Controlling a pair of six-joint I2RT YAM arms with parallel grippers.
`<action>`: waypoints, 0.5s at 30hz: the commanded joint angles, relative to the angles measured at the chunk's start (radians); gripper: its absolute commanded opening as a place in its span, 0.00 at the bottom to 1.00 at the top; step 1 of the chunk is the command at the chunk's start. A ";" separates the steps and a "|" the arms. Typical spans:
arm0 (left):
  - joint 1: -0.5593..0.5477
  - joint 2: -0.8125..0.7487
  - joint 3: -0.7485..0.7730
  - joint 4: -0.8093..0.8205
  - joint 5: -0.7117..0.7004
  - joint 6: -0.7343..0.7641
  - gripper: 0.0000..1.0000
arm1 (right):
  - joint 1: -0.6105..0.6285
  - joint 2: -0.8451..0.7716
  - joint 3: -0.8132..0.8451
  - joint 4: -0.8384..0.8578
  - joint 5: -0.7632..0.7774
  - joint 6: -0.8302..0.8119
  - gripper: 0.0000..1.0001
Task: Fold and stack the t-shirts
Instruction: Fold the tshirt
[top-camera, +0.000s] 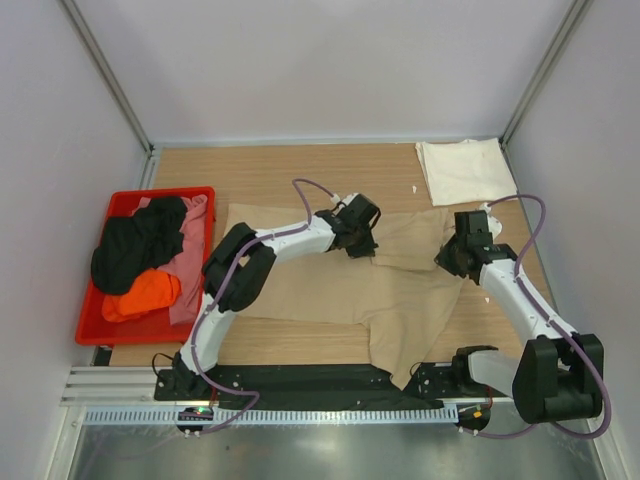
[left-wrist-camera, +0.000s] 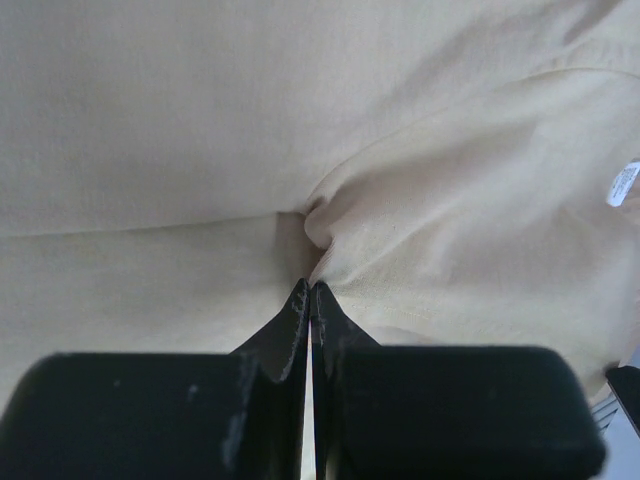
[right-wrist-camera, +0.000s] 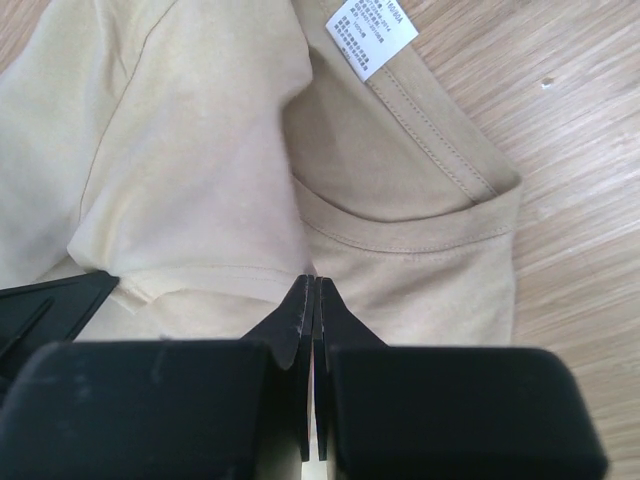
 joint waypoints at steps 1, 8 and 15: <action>-0.017 -0.074 -0.011 0.029 0.010 -0.020 0.00 | -0.001 -0.034 0.032 -0.030 0.046 -0.046 0.01; -0.025 -0.095 0.017 -0.044 0.000 -0.037 0.00 | -0.011 -0.032 0.053 -0.045 0.015 -0.071 0.01; -0.025 -0.083 0.003 -0.077 0.030 -0.034 0.00 | -0.014 -0.051 0.027 -0.067 -0.017 -0.083 0.01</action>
